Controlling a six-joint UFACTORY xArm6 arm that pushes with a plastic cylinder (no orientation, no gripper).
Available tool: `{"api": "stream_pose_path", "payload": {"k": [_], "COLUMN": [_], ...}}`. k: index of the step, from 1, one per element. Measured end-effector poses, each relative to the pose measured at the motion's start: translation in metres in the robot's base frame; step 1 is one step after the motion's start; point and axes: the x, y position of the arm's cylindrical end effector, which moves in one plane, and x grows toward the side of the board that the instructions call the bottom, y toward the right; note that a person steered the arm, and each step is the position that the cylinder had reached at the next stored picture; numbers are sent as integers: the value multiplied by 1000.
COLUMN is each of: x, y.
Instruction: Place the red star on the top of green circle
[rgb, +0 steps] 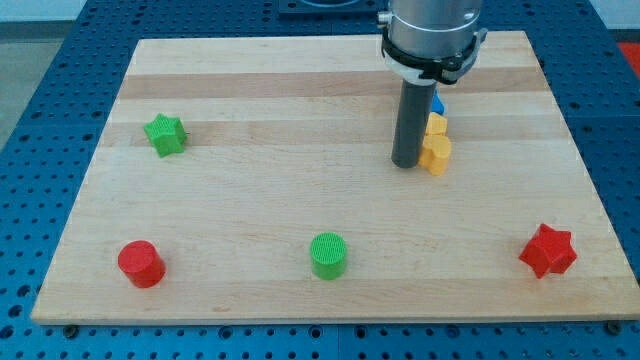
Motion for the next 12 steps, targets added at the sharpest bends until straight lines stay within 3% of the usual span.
{"api": "stream_pose_path", "payload": {"k": [3,6,8,11,12], "x": [3,110,182,177,166], "y": [12,-3,23,134,139]}}
